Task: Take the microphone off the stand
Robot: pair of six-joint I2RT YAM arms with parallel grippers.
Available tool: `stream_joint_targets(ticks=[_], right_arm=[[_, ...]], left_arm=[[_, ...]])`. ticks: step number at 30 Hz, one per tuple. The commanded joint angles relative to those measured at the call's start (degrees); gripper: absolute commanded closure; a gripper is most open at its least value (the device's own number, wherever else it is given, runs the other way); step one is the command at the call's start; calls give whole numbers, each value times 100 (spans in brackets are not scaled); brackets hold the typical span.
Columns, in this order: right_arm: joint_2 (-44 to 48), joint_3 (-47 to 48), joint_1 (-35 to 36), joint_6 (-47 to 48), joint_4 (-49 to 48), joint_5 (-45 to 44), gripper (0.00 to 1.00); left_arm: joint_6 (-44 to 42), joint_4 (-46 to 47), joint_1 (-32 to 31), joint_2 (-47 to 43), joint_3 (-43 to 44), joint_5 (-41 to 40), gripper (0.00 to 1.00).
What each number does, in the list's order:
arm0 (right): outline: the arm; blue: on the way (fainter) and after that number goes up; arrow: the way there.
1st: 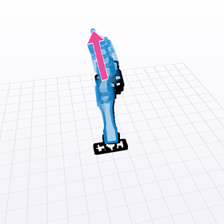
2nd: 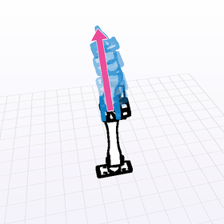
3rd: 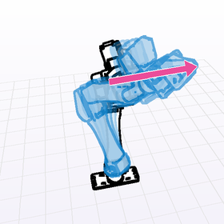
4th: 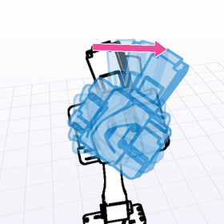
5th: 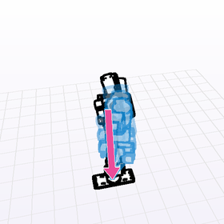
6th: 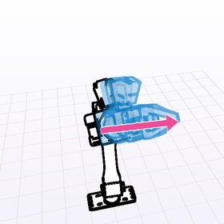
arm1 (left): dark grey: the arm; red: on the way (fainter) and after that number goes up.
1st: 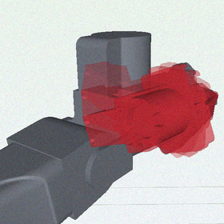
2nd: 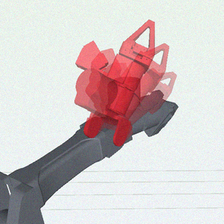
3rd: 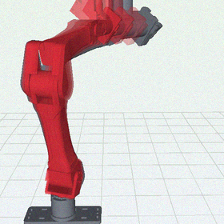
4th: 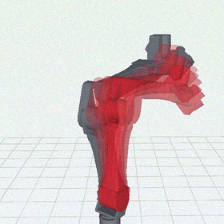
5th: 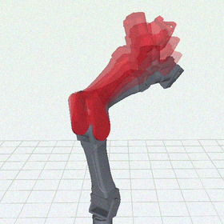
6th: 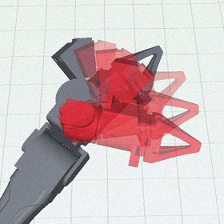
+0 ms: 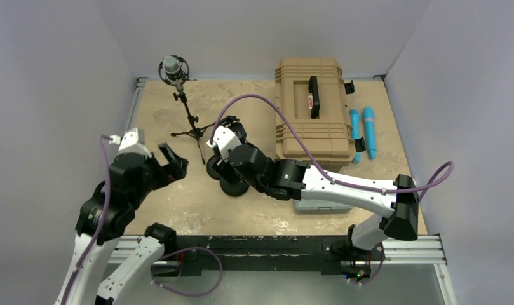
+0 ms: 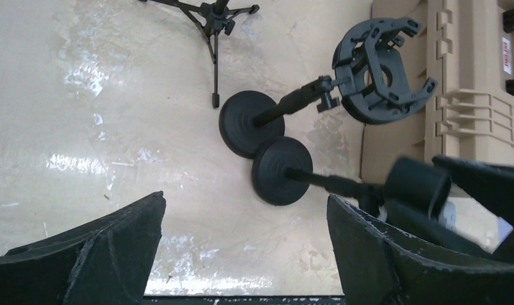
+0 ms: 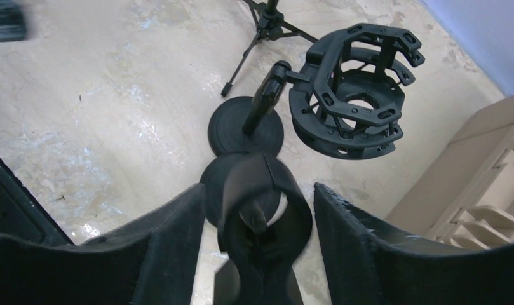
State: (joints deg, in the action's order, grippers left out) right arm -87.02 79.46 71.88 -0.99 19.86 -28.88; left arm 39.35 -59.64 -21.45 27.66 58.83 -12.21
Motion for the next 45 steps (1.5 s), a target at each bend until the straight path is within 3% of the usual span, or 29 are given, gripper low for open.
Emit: stream_joint_targets(ticks=[1,5,11,17,26,30,36,45], right_arm=[[94,51,-25,-384,-483,207,34],[200,120,-20,-423,-534,341,24],[666,35,-25,-489,-730,519,19],[1334,-397,-29,-405,-917,451,13],[1879,-717,-235,-620,-1036,1038,11],[1848,-612,-239,-702,-1016,1060,11],[1614,-416,-244,-859,-1056,1254,11],[1279,-170,-243,-1206,-926,1596,11]], left_arm=[[-229,900,-7,1037,634,-204,3],[-416,1548,0,1859,1252,-359,0],[-503,2080,408,3102,1781,-669,0],[-422,2774,1609,4004,1855,778,4],[-1156,4189,2208,4602,1564,2707,4],[-967,4152,2627,5118,1865,3585,13],[-886,4357,2811,5534,1830,4094,25],[-1049,4435,2812,5331,1633,3884,48]])
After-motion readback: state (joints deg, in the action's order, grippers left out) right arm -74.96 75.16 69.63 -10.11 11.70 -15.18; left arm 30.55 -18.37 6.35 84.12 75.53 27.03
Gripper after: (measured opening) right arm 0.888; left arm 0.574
